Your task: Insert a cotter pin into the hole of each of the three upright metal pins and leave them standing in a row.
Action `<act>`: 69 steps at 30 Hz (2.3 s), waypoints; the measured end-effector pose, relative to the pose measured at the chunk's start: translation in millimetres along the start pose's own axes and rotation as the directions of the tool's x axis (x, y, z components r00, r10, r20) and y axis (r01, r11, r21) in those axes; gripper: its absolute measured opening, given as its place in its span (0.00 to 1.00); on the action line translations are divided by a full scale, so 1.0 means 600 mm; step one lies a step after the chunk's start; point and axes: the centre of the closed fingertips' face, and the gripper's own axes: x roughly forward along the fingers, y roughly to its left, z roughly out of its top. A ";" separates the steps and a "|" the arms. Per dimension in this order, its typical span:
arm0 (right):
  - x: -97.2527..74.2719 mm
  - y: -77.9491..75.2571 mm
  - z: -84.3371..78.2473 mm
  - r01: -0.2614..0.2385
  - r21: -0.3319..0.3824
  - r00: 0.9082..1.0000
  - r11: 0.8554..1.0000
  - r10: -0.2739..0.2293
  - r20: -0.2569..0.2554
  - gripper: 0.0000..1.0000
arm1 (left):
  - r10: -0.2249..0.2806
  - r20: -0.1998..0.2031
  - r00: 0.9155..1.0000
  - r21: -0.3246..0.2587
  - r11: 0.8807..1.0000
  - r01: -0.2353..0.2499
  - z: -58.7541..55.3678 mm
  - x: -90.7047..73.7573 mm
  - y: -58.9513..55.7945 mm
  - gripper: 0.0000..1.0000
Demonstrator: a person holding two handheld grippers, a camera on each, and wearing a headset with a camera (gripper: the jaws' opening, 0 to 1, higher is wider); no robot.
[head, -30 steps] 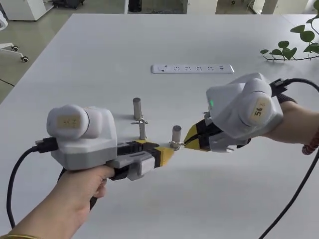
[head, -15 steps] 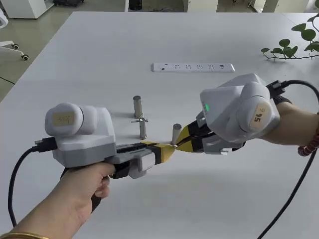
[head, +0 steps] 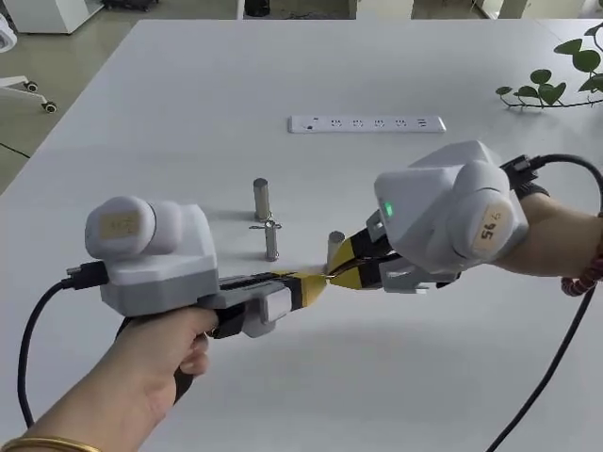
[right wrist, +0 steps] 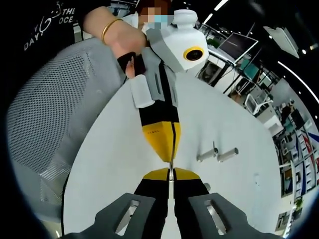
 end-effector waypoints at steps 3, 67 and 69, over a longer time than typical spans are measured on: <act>0.001 0.002 -0.001 -0.003 -0.012 1.000 1.000 0.003 -0.005 0.00 | -0.002 0.007 1.000 -0.018 1.000 0.002 0.001 0.000 -0.001 0.02; -0.030 0.091 0.035 -0.421 0.532 0.897 0.735 0.249 0.365 0.10 | -0.262 -0.181 0.948 0.462 0.828 0.318 -0.043 -0.036 -0.062 0.00; -0.029 0.097 0.034 -0.428 0.526 0.894 0.735 0.261 0.364 0.09 | -0.272 -0.182 0.945 0.459 0.827 0.326 -0.044 -0.037 -0.065 0.00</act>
